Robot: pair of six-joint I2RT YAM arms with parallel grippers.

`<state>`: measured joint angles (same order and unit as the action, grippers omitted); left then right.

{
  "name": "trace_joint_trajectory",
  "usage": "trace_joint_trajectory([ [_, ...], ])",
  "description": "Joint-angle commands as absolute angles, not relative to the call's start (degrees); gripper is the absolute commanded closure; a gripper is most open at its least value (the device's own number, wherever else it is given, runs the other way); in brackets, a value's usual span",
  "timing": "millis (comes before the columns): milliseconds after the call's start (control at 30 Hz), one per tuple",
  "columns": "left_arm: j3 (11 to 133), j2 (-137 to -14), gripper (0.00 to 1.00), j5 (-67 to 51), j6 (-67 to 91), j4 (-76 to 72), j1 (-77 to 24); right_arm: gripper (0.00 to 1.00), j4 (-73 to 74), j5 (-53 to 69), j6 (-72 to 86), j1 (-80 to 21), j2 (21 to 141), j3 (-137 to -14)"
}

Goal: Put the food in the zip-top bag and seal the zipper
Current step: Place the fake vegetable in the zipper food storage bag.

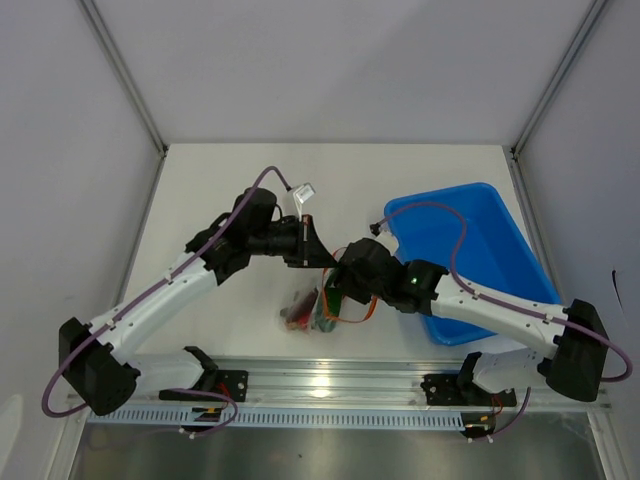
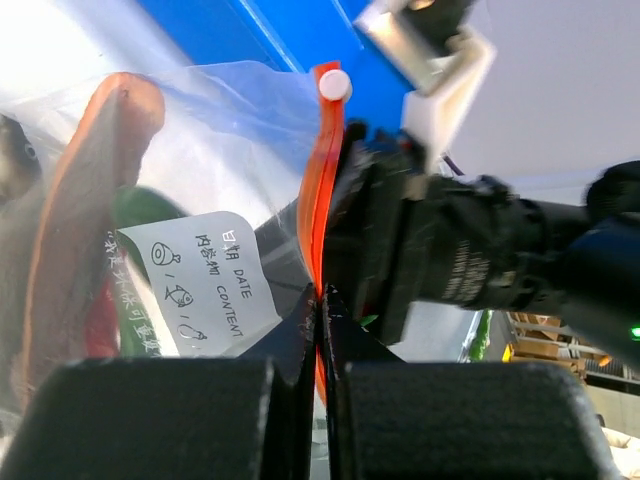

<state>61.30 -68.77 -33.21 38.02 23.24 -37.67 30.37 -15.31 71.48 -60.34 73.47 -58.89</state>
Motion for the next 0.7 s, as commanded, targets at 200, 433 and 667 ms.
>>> trace_joint_trajectory([
  [200,61.3,-64.2,1.00,-34.3,41.9,18.2,-37.3,0.85,27.2,-15.0,72.1,-61.3,76.9,-58.4],
  [433,60.3,-63.2,0.99,-33.8,41.1,19.2,-37.3,0.60,25.8,-14.0,71.7,-61.3,76.6,-57.4],
  [667,59.2,-62.3,0.99,-32.6,41.2,18.8,-37.4,0.01,27.9,-13.0,65.3,-61.3,76.1,-59.1],
])
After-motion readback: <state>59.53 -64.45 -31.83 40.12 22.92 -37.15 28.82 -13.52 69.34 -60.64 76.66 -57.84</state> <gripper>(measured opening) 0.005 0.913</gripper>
